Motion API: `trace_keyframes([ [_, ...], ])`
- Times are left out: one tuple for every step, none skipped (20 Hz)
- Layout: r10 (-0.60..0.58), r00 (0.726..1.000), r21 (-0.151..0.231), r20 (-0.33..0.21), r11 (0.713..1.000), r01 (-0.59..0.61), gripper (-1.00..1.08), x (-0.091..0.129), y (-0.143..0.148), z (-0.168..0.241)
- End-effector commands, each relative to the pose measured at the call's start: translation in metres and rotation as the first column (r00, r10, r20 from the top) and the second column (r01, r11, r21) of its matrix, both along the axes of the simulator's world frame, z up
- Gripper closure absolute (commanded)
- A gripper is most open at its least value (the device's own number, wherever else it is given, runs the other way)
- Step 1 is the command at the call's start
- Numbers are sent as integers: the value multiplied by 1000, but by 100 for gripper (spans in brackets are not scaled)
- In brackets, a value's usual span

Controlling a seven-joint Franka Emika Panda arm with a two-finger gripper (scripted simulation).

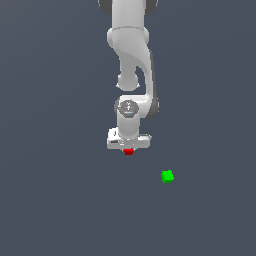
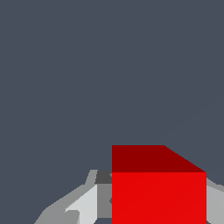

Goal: Stack the red cube on top of the green cube.

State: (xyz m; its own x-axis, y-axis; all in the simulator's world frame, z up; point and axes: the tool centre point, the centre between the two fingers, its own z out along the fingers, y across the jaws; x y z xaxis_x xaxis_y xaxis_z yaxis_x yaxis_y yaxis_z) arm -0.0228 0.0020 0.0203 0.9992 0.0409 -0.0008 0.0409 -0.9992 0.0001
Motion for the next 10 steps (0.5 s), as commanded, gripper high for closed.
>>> trace_keyframes([
  [0, 1000, 0, 1, 1000, 0, 108, 0, 0, 0],
  [0, 1000, 0, 1, 1000, 0, 108, 0, 0, 0],
  [0, 1000, 0, 1, 1000, 0, 108, 0, 0, 0],
  [0, 1000, 0, 1, 1000, 0, 108, 0, 0, 0],
  [0, 1000, 0, 1, 1000, 0, 108, 0, 0, 0],
  [0, 1000, 0, 1, 1000, 0, 108, 0, 0, 0],
  [0, 1000, 0, 1, 1000, 0, 108, 0, 0, 0],
  [0, 1000, 0, 1, 1000, 0, 108, 0, 0, 0],
  [0, 1000, 0, 1, 1000, 0, 108, 0, 0, 0],
  [0, 1000, 0, 1, 1000, 0, 108, 0, 0, 1],
])
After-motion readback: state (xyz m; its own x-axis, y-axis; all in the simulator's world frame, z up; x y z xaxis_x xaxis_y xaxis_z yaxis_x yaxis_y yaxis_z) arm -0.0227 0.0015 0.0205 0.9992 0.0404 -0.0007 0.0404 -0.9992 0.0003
